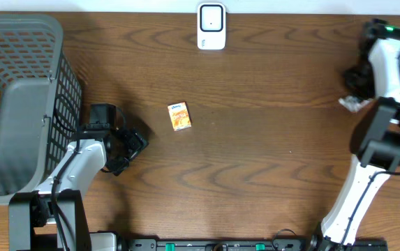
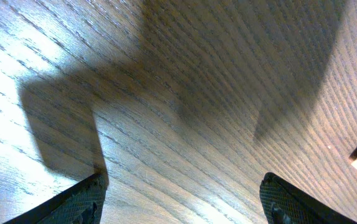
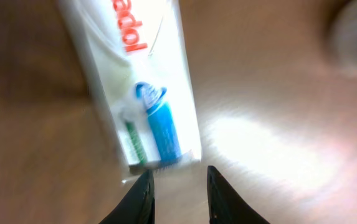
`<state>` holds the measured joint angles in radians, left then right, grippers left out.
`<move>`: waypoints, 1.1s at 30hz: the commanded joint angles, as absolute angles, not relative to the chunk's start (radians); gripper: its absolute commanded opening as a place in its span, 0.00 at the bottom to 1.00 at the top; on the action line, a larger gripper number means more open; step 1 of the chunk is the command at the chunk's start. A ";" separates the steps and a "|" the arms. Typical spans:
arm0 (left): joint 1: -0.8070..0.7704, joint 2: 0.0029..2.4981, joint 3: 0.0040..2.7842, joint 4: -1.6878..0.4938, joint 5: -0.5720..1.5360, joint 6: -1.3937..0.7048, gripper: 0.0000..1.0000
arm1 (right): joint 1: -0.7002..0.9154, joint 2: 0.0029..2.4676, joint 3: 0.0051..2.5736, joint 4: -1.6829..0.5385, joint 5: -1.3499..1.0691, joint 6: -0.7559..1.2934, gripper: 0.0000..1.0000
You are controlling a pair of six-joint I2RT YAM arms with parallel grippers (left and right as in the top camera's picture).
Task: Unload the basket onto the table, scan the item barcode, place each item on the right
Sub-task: 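Carry the box to the right edge of the table, then lower and adjust the box at the right edge with the right gripper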
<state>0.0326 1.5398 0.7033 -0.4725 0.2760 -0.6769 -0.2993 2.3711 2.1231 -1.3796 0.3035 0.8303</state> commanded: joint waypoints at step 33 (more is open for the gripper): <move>0.057 1.658 0.578 -0.515 0.088 -0.663 0.82 | -0.178 2.318 2.118 -1.069 0.111 0.543 0.01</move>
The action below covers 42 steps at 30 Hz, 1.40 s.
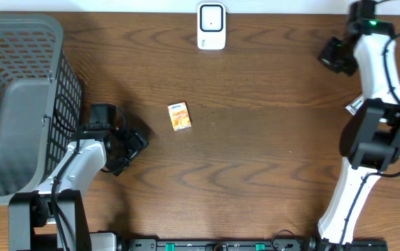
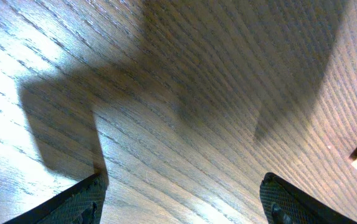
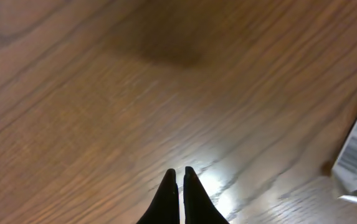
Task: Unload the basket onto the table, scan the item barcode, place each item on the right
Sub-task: 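Lower and adjust the box at the right edge with the right gripper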
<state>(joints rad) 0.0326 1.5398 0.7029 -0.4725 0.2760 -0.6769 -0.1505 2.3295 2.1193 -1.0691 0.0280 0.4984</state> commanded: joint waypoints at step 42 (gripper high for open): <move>0.057 1.658 0.578 -0.515 0.088 -0.663 0.82 | -0.358 2.408 2.043 -1.147 0.147 0.376 0.01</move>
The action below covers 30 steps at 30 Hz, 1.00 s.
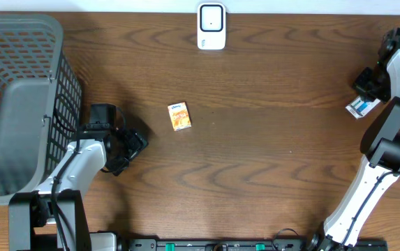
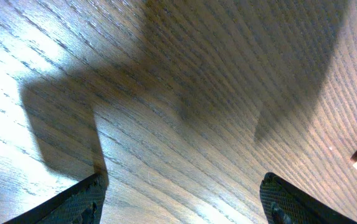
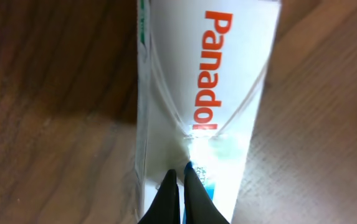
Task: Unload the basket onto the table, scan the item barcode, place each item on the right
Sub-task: 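Lower and adjust the box at the right edge with the right gripper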
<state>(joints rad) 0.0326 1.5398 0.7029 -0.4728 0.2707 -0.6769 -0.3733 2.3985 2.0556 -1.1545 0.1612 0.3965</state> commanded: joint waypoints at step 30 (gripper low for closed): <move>0.057 1.658 0.578 -0.515 0.088 -0.663 0.82 | -0.306 2.373 2.068 -1.200 0.047 0.463 0.99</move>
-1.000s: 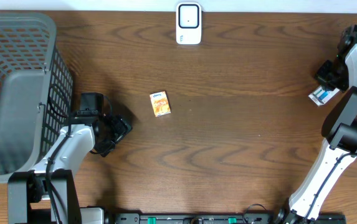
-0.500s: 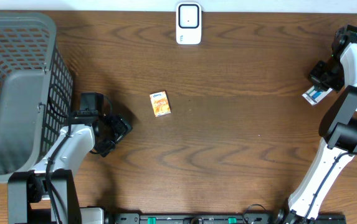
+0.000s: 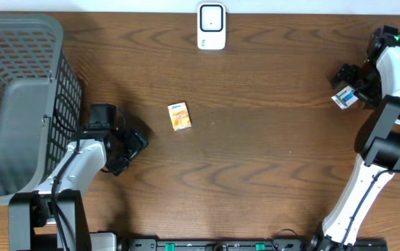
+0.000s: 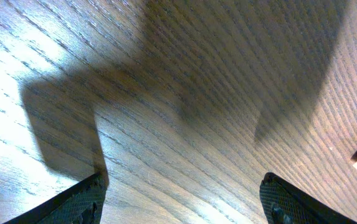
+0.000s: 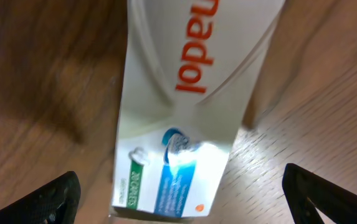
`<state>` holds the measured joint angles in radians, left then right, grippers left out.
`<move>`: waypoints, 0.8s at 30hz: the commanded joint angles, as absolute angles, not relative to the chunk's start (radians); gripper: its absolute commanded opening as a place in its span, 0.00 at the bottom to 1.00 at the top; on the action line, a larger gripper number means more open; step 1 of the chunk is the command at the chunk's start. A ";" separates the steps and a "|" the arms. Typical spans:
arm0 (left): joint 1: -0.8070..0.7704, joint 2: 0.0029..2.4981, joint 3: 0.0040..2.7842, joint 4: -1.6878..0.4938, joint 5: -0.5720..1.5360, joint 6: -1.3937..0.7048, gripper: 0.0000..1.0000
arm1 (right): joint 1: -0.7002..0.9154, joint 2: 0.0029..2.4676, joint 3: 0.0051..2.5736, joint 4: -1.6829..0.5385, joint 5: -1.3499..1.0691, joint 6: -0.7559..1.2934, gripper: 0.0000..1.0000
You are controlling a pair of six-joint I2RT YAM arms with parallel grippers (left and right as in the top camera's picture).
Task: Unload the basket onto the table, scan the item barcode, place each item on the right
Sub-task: 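Lower and adjust the box at the right edge with the right gripper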
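A white Panadol box with orange lettering lies on the wooden table at the far right. My right gripper is wide open, one finger on each side of the box's near end. In the overhead view the right gripper sits just above the box. The white scanner stands at the table's far edge, in the middle. A small orange box lies mid-table, its corner showing in the left wrist view. My left gripper hangs open over bare wood.
A grey mesh basket fills the left side beside my left arm. A red packet lies at the right edge near the right arm's base. The table's far edge runs just behind the scanner.
My right gripper was shut with its tip over the Panadol box; now it is wide open around the box's end. Box and gripper lie a little further left. Left arm unchanged.
My right gripper was nearly shut beside the Panadol box. Then it was shut over bare wood near the far edge, the box lying apart. Then it was shut over the box, and now stands open around it. The left arm and orange box never moved.
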<state>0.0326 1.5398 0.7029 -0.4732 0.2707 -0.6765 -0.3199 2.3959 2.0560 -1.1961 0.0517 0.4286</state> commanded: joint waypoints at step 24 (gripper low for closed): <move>0.057 1.658 0.578 -0.515 0.088 -0.663 0.82 | -0.310 2.456 2.065 -1.090 0.108 0.591 0.99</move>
<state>0.0326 1.5398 0.7029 -0.4728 0.2707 -0.6769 -0.3084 2.4268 2.0560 -1.0954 0.0868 0.5640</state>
